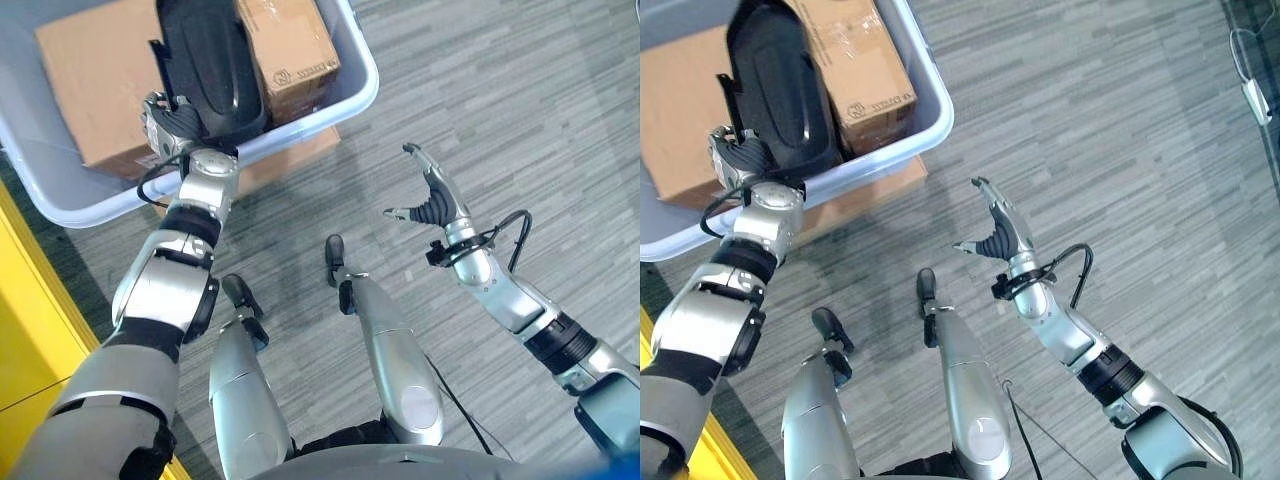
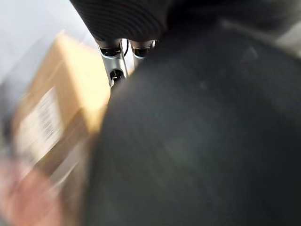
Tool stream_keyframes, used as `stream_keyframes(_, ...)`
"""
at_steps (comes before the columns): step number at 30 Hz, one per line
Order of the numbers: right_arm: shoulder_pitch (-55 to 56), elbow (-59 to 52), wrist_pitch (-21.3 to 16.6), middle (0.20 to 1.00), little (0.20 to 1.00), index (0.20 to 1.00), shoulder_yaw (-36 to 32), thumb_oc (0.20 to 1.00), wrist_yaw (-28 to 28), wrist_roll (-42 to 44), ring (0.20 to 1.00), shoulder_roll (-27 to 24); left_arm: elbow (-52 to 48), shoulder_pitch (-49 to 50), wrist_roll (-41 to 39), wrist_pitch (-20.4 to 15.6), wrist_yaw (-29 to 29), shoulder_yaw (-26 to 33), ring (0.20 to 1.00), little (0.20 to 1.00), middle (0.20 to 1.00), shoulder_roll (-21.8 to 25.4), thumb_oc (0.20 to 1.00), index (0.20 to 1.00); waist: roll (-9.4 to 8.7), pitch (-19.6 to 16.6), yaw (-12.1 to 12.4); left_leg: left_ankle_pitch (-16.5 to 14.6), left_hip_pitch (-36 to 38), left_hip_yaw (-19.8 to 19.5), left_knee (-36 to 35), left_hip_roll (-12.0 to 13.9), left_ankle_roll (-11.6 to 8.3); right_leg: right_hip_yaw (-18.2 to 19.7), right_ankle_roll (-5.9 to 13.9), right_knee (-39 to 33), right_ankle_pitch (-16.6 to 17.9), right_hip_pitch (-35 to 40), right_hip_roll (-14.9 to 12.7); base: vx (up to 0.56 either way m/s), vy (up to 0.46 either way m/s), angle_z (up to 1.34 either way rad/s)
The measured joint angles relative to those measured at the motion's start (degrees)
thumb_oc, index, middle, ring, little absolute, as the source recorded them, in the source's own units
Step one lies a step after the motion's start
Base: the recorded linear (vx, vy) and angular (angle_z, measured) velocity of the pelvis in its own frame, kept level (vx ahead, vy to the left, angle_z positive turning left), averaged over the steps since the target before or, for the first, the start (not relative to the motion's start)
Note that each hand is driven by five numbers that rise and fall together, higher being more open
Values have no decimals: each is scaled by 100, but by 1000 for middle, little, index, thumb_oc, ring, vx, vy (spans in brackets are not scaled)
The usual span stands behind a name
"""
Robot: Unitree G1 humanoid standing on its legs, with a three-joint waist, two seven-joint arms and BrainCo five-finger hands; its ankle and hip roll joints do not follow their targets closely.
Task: Move parts from the plastic box to the shelf.
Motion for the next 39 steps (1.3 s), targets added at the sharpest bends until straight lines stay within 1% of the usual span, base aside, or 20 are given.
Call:
stream_keyframes(4, 192, -15, -188, 1000, 1000, 1000, -11, 1000, 4, -163, 1000, -6, -592, 288, 286, -287, 296, 122, 200, 200, 200, 99, 200, 200, 110, 39, 84, 24, 515, 20, -148, -58, -2, -12, 46, -31, -76, 473, -43, 7, 90, 5)
stream_keyframes(7, 234, -12, -202, 1000, 1000, 1000, -12, 1000, 5, -226, 1000, -29, -872, 391, 448, -431, 448, 237, 200, 200, 200, 250, 200, 200, 352, 135, 99, 57, 1004, 54, -278, -138, 1, -5, 57, -55, -112, 902, -111, 43, 143, 4)
stream_keyframes(10, 344, -24, -201, 1000, 1000, 1000, -55, 1000, 13, -449, 1000, -51, -1224, 428, 455, -461, 541, 385, 200, 200, 200, 353, 200, 200, 666, 144, 92, 60, 1487, 81, -478, -230, 7, 3, 95, -56, -229, 1314, -173, 80, 105, 6)
stream_keyframes(13, 599, -39, -198, 1000, 1000, 1000, -100, 1000, 36, -629, 1000, -223, -1644, 603, 640, -786, 679, 506, 200, 200, 200, 390, 200, 200, 1062, -56, 96, 58, 1730, 94, -635, -282, 7, 12, 133, -31, -380, 1472, -218, 103, 109, 5)
stream_keyframes(15, 727, -32, -182, 1000, 1000, 1000, -226, 1000, 152, -718, 1000, -300, -1948, 703, 649, -856, 613, 611, 200, 200, 200, 412, 200, 200, 1235, -62, 128, 119, 2017, 162, -756, -301, -15, -10, 98, 12, -442, 1679, -240, 123, 45, 6)
stream_keyframes(17, 1133, -155, -192, 1000, 1000, 1000, -372, 1000, 155, -893, 1000, -542, -2539, 1275, 578, -1013, 351, 637, 200, 200, 200, 407, 200, 200, 1506, -405, 112, 101, 2363, 166, -937, -328, -44, -62, 104, 160, -726, 1907, -270, 123, -47, 11)
stream_keyframes(20, 1173, -152, -195, 1000, 1000, 1000, -517, 1000, 157, -895, 1000, -554, -2837, 1560, 370, -1037, 91, 669, 200, 200, 200, 385, 200, 200, 1540, -434, 180, 107, 2480, 191, -946, -310, -55, -111, 48, 302, -797, 1960, -262, 57, -114, 3)
stream_keyframes(23, 1212, -154, -278, 1000, 1000, 1000, -602, 1000, 261, -918, 1000, -528, -3452, 2371, 170, -1003, -284, 670, 200, 200, 200, 102, 200, 200, 1542, -446, 258, 147, 2550, 87, -902, -247, -104, -263, -25, 498, -949, 2072, -261, -21, -140, 21)
stream_keyframes(27, 1214, -186, -443, 1000, 1000, 1000, -659, 1000, 510, -1113, 1000, -457, -3852, 3479, 95, -841, -596, 675, 200, 200, 200, -367, 200, 200, 1562, -458, 560, 335, 2615, 31, -993, -153, -159, -498, -135, 685, -1180, 2159, -279, 79, -134, 31)
stream_keyframes(28, 1254, -185, -447, 1000, 1000, 1000, -622, 1000, 661, -1112, 1000, -343, -4534, 4320, 107, -816, -768, 654, 200, 200, 200, -596, 200, 200, 1567, -478, 689, 464, 2805, -123, -1171, -151, -242, -619, -196, 757, -1324, 2344, -321, 155, -109, 52)
stream_keyframes(29, 1325, -185, -455, 1000, 1000, 1000, -652, 1000, 694, -1111, 1000, -269, -4785, 4726, 113, -816, -869, 592, 200, 200, 200, -668, 200, 200, 1576, -493, 758, 558, 2914, -131, -1298, -148, -241, -703, -258, 752, -1361, 2458, -342, 137, -110, 69)
stream_keyframes(30, 1476, -184, -471, 1000, 1000, 1000, -720, 1000, 701, -1106, 1000, -205, -4903, 5007, 118, -816, -985, 510, 200, 200, 200, -706, 200, 200, 1583, -549, 853, 631, 2932, -24, -1400, -103, -183, -831, -349, 747, -1470, 2561, -370, 51, -99, 77)
stream_keyframes(31, 1685, -186, -493, 1000, 1000, 1000, -803, 1000, 712, -1081, 1000, -148, -4926, 5174, 138, -816, -1139, 488, 200, 200, 200, -702, 200, 200, 1565, -672, 913, 627, 2904, 238, -1500, 33, -173, -1058, -417, 757, -1536, 2614, -438, -32, -101, 95)
stream_keyframes(32, 1898, -192, -518, 1000, 1000, 1000, -884, 1000, 727, -1015, 1000, -133, -4925, 5246, 158, -815, -1237, 486, 200, 200, 200, -684, 200, 200, 1513, -748, 973, 635, 2907, 454, -1581, 124, -173, -1223, -456, 758, -1575, 2669, -524, -104, -89, 105)
stream_keyframes(33, 2139, -198, -522, 1000, 1000, 1000, -1007, 1000, 746, -878, 1000, -112, -4920, 5311, 157, -816, -1338, 495, 200, 200, 200, -669, 200, 200, 1438, -817, 1004, 697, 2887, 685, -1507, 235, -108, -1422, -571, 728, -1570, 2740, -628, -165, -86, 90)
stream_keyframes(35, 2457, -198, -531, 1000, 1000, 1000, -1123, 1000, 752, -824, 1000, -87, -4905, 5394, 150, -818, -1388, 497, 200, 200, 200, -626, 200, 200, 1334, -881, 1033, 823, 2893, 887, -1214, 252, -25, -1644, -589, 693, -1556, 2785, -778, -185, -96, 74)
stream_keyframes(36, 2577, -195, -571, 1000, 1000, 1000, -1135, 1000, 735, -827, 1000, -81, -4903, 5419, 140, -822, -1452, 501, 200, 200, 200, -574, 200, 200, 1293, -939, 973, 779, 2900, 1020, -922, 241, 52, -1824, -537, 598, -1489, 2780, -894, -183, -107, 72)
stream_keyframes(37, 2584, -198, -633, 1000, 1000, 1000, -1130, 1000, 722, -829, 1000, -85, -4904, 5376, 138, -827, -1509, 484, 200, 200, 200, -519, 200, 200, 1279, -974, 926, 726, 2912, 1065, -867, 102, 82, -1941, -518, 555, -1449, 2733, -949, -261, -124, 80)
stream_keyframes(38, 2570, -213, -677, 1000, 1000, 1000, -1133, 1000, 700, -832, 1000, -111, -4895, 5257, 133, -827, -1606, 442, 200, 200, 200, -454, 200, 200, 1230, -951, 913, 928, 2811, 1062, -995, -3, 176, -1954, -412, 571, -1415, 2679, -958, -232, -78, 66)
stream_keyframes(39, 2541, -227, -705, 1000, 1000, 1000, -1108, 1000, 696, -845, 1000, -102, -4906, 5214, 106, -826, -1682, 402, 200, 200, 200, -401, 200, 200, 1155, -993, 975, 1390, 2762, 986, -1469, -185, 221, -1897, -365, 476, -1304, 2592, -919, -259, -28, 139)
